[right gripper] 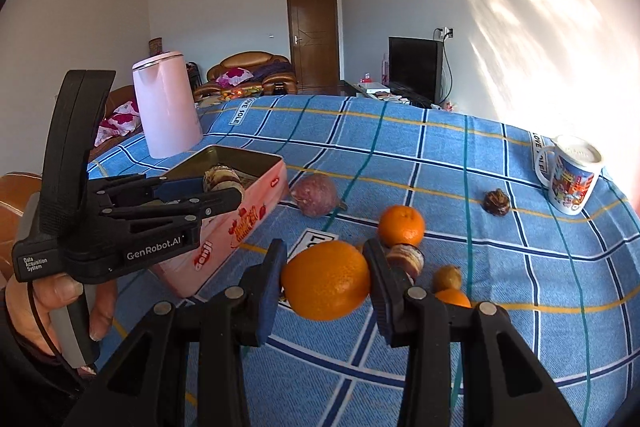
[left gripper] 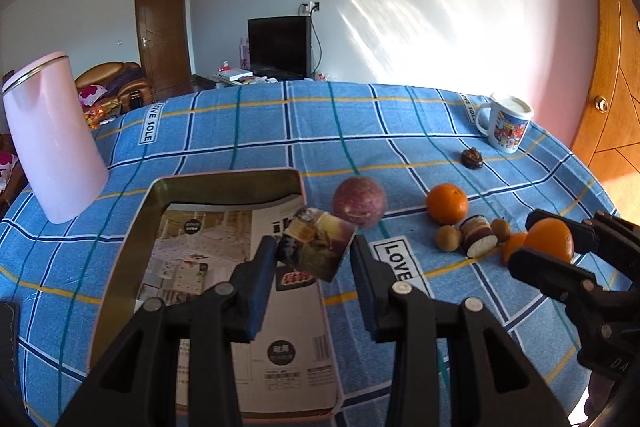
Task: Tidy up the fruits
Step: 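Carry both held items over the tin box and open both tools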
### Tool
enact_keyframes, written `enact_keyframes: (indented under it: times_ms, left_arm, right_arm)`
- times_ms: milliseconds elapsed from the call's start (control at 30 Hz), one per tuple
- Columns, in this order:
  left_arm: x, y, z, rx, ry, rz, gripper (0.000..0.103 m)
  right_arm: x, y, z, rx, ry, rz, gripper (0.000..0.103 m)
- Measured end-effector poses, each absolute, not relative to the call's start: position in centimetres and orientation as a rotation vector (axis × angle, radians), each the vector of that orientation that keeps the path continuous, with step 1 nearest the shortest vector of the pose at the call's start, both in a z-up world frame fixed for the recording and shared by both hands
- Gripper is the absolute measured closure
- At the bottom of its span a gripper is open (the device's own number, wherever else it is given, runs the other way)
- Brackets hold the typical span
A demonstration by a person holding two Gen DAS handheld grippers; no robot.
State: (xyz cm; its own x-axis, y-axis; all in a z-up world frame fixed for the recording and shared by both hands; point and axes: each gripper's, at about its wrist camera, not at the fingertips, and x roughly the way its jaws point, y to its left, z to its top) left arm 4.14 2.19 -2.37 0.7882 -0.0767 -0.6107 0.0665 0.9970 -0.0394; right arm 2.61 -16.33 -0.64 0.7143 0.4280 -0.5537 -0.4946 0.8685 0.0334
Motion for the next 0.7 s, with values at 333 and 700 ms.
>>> enact_keyframes:
  times_ms: [333,700]
  left_arm:
    - [4.7,7.7,-3.0,-0.065,0.664,0.033,0.064]
    - [5.0,11.2,-4.2,-0.128,0.686,0.086,0.064]
  right_arm:
    - [5.0,-9.2,0.5,-0.144,0.578,0.631,0.061]
    - [6.3,-3.5,-1.9,-0.18,0.608,0.677,0.061]
